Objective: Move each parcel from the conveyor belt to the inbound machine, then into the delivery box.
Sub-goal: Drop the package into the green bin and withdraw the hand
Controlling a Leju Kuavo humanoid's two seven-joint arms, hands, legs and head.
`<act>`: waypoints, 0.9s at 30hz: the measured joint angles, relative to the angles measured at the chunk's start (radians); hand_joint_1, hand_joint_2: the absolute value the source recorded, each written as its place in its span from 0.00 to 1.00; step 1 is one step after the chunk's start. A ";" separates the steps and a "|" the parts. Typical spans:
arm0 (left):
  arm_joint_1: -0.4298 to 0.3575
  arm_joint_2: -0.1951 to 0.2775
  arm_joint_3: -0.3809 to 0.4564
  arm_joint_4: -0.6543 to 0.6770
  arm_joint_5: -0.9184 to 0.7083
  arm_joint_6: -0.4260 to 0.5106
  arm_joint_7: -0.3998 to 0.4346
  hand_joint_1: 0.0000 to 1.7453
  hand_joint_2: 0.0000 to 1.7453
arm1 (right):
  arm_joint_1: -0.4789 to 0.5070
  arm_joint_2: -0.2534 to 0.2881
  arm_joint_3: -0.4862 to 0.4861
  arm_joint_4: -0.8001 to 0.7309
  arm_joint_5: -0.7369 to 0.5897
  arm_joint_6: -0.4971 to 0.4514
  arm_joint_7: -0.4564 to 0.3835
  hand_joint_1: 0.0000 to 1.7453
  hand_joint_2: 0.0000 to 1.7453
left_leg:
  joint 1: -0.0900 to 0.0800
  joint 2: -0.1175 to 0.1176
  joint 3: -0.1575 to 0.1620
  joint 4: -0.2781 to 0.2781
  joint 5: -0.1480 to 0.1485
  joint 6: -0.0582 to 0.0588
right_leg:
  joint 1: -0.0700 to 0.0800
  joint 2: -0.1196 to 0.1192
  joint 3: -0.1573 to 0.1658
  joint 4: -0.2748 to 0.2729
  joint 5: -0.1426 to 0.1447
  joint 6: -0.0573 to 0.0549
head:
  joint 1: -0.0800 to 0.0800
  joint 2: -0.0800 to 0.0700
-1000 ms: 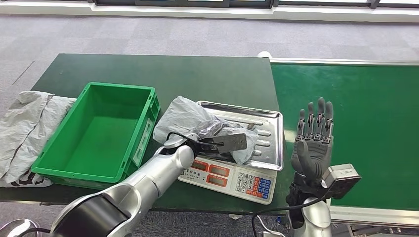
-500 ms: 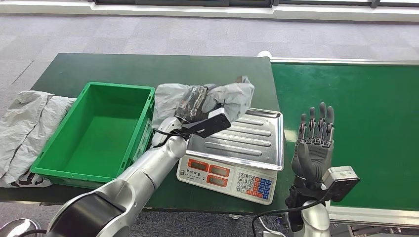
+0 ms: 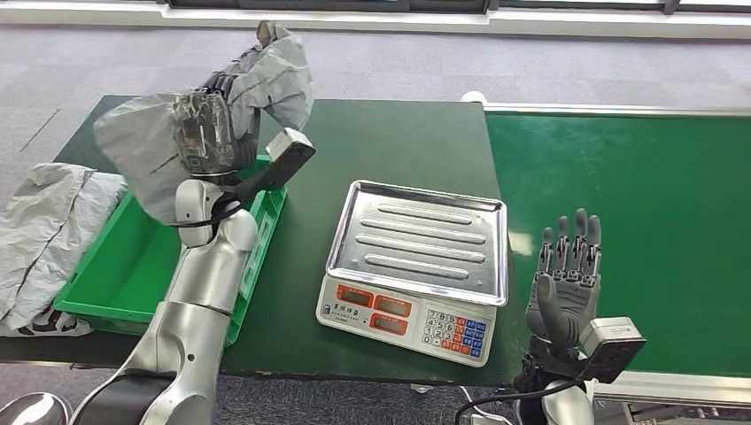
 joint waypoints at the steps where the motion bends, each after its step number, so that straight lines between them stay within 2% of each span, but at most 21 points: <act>1: 0.007 0.006 0.032 -0.015 -0.008 0.000 0.008 1.00 1.00 | 0.004 0.000 0.000 -0.002 0.000 0.001 0.000 0.00 1.00 | 0.000 0.000 0.000 0.000 0.000 0.000 | 0.000 0.000 0.000 0.000 0.000 0.000 | 0.000 0.000; 6: 0.035 0.026 0.122 -0.061 -0.006 0.000 0.011 1.00 1.00 | 0.011 -0.001 -0.002 -0.009 0.001 0.003 0.000 0.00 1.00 | 0.000 -0.003 -0.001 0.000 0.000 0.000 | 0.000 -0.004 0.000 0.000 0.000 0.000 | 0.000 0.000; 14: 0.044 0.034 0.159 -0.085 -0.010 0.000 0.011 1.00 1.00 | 0.012 -0.001 -0.002 -0.009 0.001 0.004 0.000 0.00 1.00 | 0.000 -0.003 -0.001 0.000 0.000 0.000 | 0.000 -0.003 0.000 0.000 0.000 0.000 | 0.000 0.000; 15: 0.045 0.035 0.161 -0.087 -0.012 0.000 0.014 0.89 1.00 | 0.012 -0.001 -0.002 -0.009 0.001 0.004 0.000 0.00 1.00 | 0.000 -0.003 -0.001 0.000 0.000 0.000 | 0.000 -0.003 0.000 0.000 0.000 0.000 | 0.000 0.000; 18: 0.049 0.037 0.172 -0.094 -0.039 0.000 0.045 0.14 1.00 | 0.012 -0.001 -0.002 -0.010 0.006 0.006 0.000 0.00 1.00 | 0.000 -0.003 -0.001 0.000 0.000 0.000 | 0.000 -0.003 0.000 0.000 0.000 0.000 | 0.000 0.000; 19: 0.052 0.040 0.179 -0.097 -0.046 0.000 0.058 0.00 1.00 | 0.013 -0.001 -0.003 -0.012 0.010 0.008 0.000 0.00 1.00 | 0.000 -0.003 -0.001 0.000 0.000 0.000 | 0.000 -0.003 0.000 0.000 0.000 0.000 | 0.000 0.000; 27: 0.061 0.058 0.235 -0.096 -0.036 0.000 0.078 0.00 1.00 | 0.016 0.021 -0.041 -0.022 0.065 0.041 0.000 0.00 1.00 | 0.000 -0.003 -0.001 0.000 0.001 0.000 | 0.001 -0.003 0.000 0.000 0.000 -0.001 | 0.000 0.000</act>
